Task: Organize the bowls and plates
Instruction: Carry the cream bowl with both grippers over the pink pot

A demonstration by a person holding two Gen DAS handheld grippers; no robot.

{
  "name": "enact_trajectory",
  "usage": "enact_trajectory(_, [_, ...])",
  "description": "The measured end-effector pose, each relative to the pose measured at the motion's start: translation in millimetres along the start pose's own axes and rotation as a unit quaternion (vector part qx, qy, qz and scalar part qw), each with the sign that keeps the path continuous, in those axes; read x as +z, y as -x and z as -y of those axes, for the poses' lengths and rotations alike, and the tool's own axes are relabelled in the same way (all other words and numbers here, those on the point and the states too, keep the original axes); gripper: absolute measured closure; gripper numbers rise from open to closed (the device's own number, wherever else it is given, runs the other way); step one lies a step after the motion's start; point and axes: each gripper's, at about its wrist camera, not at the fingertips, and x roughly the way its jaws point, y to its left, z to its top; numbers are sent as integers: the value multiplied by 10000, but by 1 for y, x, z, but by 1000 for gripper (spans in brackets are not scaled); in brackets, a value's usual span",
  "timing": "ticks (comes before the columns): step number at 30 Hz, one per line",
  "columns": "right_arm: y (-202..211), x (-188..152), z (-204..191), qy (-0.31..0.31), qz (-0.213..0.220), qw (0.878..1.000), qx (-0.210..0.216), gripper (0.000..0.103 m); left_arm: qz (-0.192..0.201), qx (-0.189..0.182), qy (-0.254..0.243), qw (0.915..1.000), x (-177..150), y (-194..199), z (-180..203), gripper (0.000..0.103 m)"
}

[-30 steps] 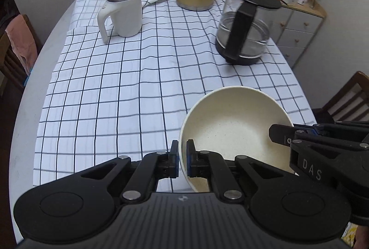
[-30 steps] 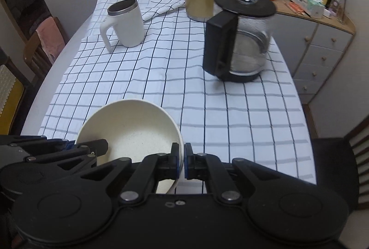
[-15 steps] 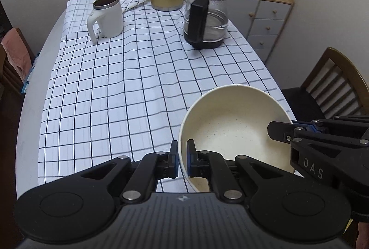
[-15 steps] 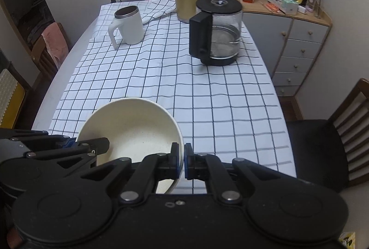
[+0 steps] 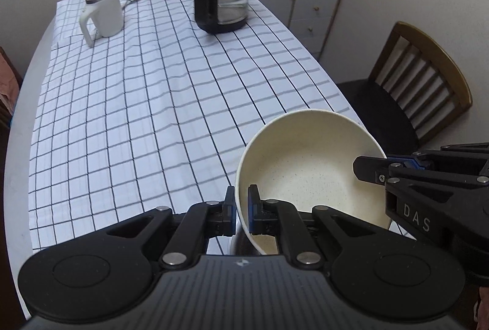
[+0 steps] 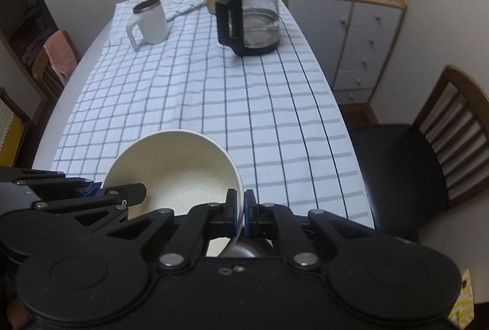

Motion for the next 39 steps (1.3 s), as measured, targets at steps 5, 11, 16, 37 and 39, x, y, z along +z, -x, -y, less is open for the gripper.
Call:
enact_trajectory(5, [-6,-26,15,-141,-148,9998,-69,98,-163,-77,-112,9998,-19,-17,15,97])
enact_trajectory(11, [-24,-51,25,-312,-360,9988,-115,98,-315,3,-289,9991,-34,-40,25,97])
enact_trajectory(16, [-38,-61,27,-336,-437,9983,-175,98,-446,-19,-301,9985,-40,-54,28,97])
enact_trajectory(37, [-57,-70,31,-486,-620,9967,-184,86,-523,-197,-437,9975,-47,-68,27,95])
enact_trajectory(39, [-57,-69,31,-534,-622,9965,-139,83,-512,-275,-420,9974,-47,-66,26,92])
